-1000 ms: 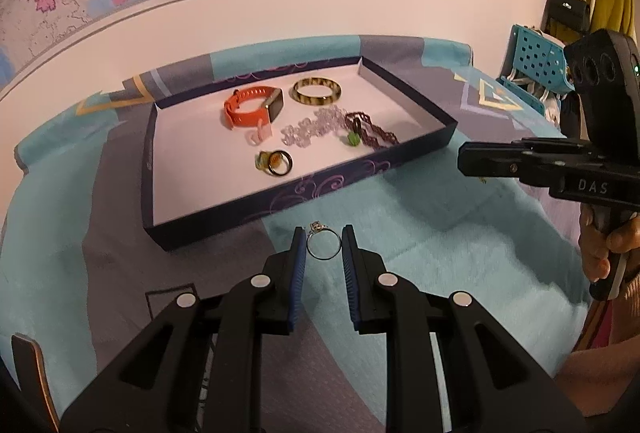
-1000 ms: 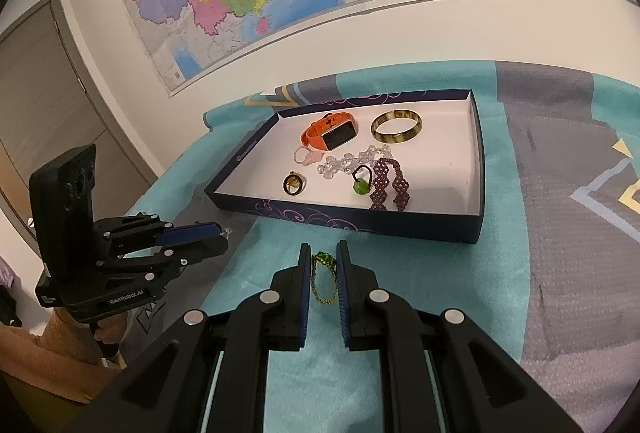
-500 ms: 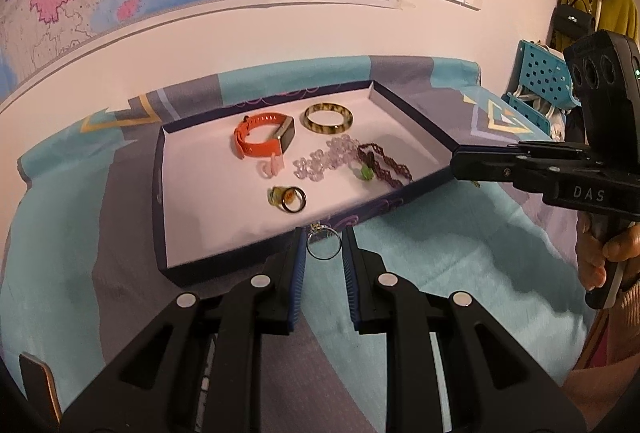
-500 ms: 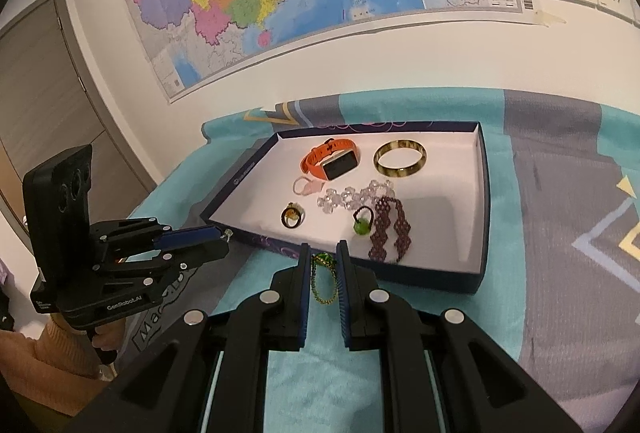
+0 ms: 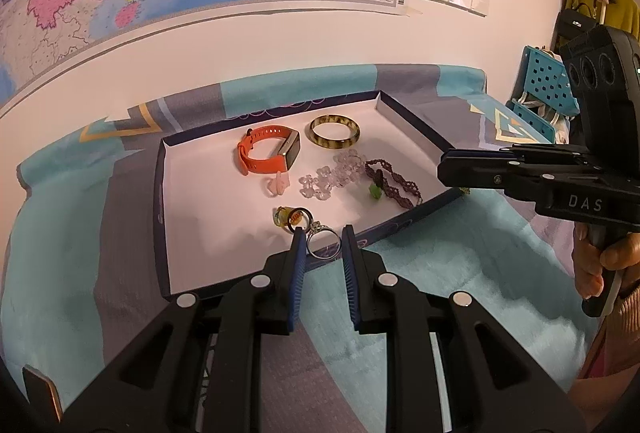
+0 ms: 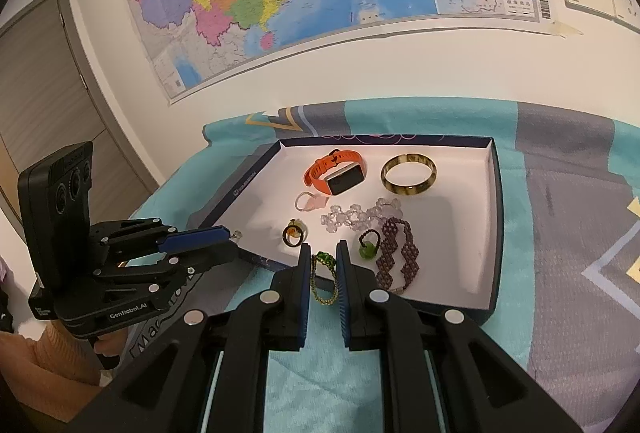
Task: Organize jewelry
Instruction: 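Carry the silver ring and gold chain ring together into the box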
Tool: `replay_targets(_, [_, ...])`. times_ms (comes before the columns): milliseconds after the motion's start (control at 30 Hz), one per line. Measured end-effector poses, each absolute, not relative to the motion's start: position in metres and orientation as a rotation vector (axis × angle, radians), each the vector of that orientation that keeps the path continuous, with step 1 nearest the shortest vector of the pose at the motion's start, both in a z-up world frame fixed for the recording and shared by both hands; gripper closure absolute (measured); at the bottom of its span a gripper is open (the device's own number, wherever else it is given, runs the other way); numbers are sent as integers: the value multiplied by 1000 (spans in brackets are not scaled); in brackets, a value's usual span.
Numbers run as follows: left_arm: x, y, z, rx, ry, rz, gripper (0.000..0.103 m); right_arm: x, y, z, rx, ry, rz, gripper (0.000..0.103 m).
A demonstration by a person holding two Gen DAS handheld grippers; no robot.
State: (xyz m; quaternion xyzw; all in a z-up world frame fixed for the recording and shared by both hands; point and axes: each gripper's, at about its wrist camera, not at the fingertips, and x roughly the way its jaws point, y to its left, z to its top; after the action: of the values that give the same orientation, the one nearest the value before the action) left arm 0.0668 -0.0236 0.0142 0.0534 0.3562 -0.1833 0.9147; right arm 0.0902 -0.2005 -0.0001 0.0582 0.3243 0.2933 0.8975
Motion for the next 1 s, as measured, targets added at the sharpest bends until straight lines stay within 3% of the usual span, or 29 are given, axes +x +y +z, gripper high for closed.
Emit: replay_targets(1000, [92, -26, 17, 114, 727, -362, 84, 115, -187, 2, 98, 681, 614, 92])
